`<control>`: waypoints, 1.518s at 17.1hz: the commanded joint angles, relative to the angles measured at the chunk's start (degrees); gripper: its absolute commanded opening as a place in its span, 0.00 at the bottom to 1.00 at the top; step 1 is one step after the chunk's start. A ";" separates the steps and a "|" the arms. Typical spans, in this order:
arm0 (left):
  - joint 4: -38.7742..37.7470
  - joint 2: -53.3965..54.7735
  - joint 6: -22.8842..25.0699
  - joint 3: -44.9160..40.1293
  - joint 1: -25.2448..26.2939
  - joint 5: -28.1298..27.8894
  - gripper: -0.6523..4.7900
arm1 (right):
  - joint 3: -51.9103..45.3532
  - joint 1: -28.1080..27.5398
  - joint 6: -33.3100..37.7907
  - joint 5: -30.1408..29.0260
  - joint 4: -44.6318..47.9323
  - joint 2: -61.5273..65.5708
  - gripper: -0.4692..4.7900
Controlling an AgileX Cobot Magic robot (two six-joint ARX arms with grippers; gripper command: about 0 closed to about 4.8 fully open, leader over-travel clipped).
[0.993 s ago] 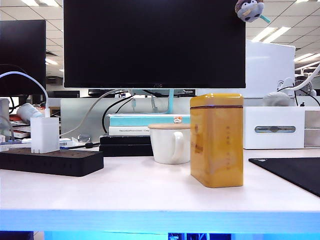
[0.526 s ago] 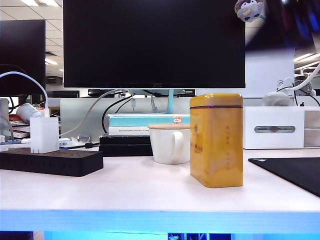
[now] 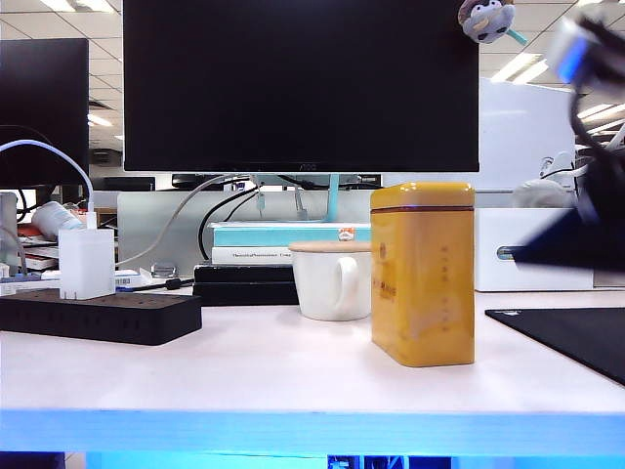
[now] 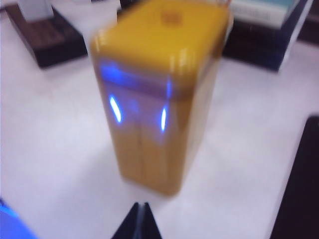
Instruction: Plug the white charger into the left socket.
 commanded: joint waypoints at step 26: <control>-7.39 -0.13 5.44 -3.85 0.02 2.32 0.13 | -3.02 0.07 0.22 1.73 -8.63 -8.35 0.09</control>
